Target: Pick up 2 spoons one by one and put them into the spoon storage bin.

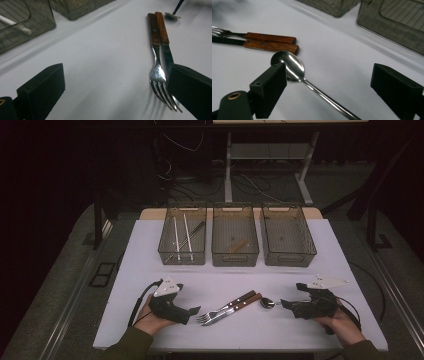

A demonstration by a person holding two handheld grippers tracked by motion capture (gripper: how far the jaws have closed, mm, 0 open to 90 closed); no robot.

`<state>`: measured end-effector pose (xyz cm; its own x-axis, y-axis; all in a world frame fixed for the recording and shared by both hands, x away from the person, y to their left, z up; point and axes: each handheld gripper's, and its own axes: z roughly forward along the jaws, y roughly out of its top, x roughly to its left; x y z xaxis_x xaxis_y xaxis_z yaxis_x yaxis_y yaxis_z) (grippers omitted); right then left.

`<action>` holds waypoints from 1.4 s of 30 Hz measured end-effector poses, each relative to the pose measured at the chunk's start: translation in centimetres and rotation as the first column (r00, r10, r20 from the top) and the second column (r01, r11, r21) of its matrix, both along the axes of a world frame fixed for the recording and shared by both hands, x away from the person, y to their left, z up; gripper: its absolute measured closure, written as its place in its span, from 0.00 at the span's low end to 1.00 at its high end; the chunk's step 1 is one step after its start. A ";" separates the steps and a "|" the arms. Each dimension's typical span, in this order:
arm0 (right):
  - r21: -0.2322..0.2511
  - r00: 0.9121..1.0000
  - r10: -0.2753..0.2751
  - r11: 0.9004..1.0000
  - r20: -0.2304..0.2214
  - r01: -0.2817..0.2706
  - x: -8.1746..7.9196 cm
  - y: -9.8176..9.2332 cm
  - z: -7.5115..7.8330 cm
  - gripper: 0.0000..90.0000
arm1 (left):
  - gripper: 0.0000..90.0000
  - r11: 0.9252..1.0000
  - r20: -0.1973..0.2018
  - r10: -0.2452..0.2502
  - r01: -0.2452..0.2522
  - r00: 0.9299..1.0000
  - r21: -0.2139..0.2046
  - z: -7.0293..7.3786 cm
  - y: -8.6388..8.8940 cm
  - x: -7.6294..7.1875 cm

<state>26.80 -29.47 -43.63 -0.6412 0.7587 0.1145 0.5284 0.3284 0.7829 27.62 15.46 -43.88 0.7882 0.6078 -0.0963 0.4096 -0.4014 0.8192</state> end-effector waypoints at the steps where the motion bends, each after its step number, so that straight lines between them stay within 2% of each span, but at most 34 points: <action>1: -0.003 1.000 -0.003 1.000 0.001 0.003 0.1 -0.2 0.2 0.15 | 0.00 1.000 -0.002 0.001 -0.001 1.000 -0.002 0.0 0.0 0.0; 3: 0.001 1.000 0.017 1.000 -0.011 -0.017 0.3 -0.6 0.5 0.15 | 0.01 1.000 -0.008 0.001 -0.001 1.000 -0.003 0.0 0.1 0.1; 8: -0.044 0.999 0.014 0.999 -0.041 -0.015 0.8 -1.3 0.7 0.18 | 0.01 1.000 -0.009 -0.006 0.006 1.000 0.010 0.0 0.0 0.0; 10: -0.054 0.999 0.009 0.998 -0.048 -0.012 1.1 -1.6 0.7 0.27 | 0.01 1.000 -0.016 -0.005 0.005 1.000 0.014 0.0 0.0 0.0; 15: -0.076 0.997 -0.027 0.997 -0.078 0.021 1.8 -2.6 0.6 0.39 | 0.01 1.000 -0.024 -0.006 0.006 1.000 0.011 0.0 0.0 0.1; 18: -0.096 0.995 -0.048 0.995 -0.090 0.039 2.1 -3.2 0.4 0.53 | 0.02 1.000 -0.026 -0.008 0.009 1.000 0.013 0.0 0.0 0.2; 25: -0.134 0.991 -0.037 0.991 -0.126 0.020 2.4 -3.4 0.0 0.84 | 0.02 1.000 -0.021 -0.012 0.012 1.000 0.013 -0.1 0.0 0.2; 30: -0.166 0.990 -0.010 0.986 -0.141 -0.014 2.4 -3.1 -0.2 0.97 | 0.02 1.000 -0.023 -0.013 0.013 1.000 0.016 -0.1 0.0 0.2; 36: -0.195 0.986 0.010 0.980 -0.168 -0.043 2.4 -2.8 -0.6 1.00 | 0.02 1.000 -0.026 -0.017 0.018 1.000 0.021 -0.1 0.0 0.2; 42: -0.200 0.983 0.019 0.978 -0.184 -0.056 2.3 -2.8 -0.5 1.00 | 0.02 1.000 -0.026 -0.021 0.021 0.999 0.022 -0.1 0.0 0.2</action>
<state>29.15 -32.31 -44.17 -0.6526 0.7539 0.0762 0.6386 0.4930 0.5908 27.77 15.42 -43.98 0.7983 0.5933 -0.1032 0.4218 -0.4285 0.7991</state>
